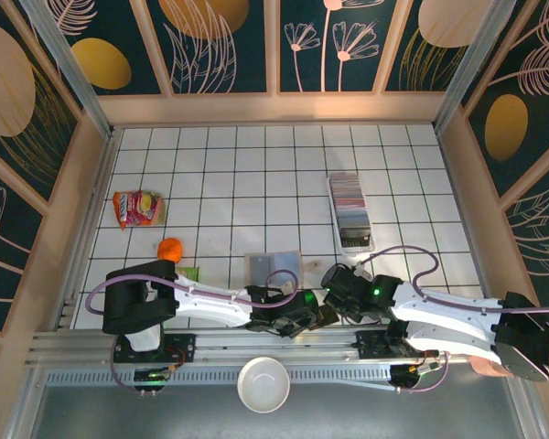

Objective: Put the credit cards into the card holder
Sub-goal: Pick up the credit card from the bottom-center of the table.

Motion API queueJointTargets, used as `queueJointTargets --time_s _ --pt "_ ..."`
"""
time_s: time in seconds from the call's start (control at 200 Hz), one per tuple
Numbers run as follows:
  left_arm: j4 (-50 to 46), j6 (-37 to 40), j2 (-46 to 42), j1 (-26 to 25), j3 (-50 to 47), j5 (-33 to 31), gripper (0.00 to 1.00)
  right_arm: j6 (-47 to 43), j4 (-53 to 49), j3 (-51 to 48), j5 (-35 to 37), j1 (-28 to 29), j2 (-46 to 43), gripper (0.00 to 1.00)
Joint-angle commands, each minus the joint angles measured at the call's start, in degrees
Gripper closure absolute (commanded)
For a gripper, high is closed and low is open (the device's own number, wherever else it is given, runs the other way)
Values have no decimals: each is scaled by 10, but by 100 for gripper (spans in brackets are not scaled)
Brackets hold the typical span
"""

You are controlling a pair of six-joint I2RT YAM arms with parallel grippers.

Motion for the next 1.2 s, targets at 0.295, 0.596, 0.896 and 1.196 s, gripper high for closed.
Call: queueJointTargets --time_s 0.295,0.596,0.896,1.196 --pt "-57 24 15 -12 18 24 61 19 -18 -18 -2 10 -7 100" --pt "-9 23 19 -12 11 22 63 25 -15 -22 -2 14 -10 100" --pt "23 41 17 -12 10 6 64 32 -13 -30 -6 16 -18 100" --pt "78 44 -26 -13 -25 -31 66 43 -9 -45 -11 17 -43 100"
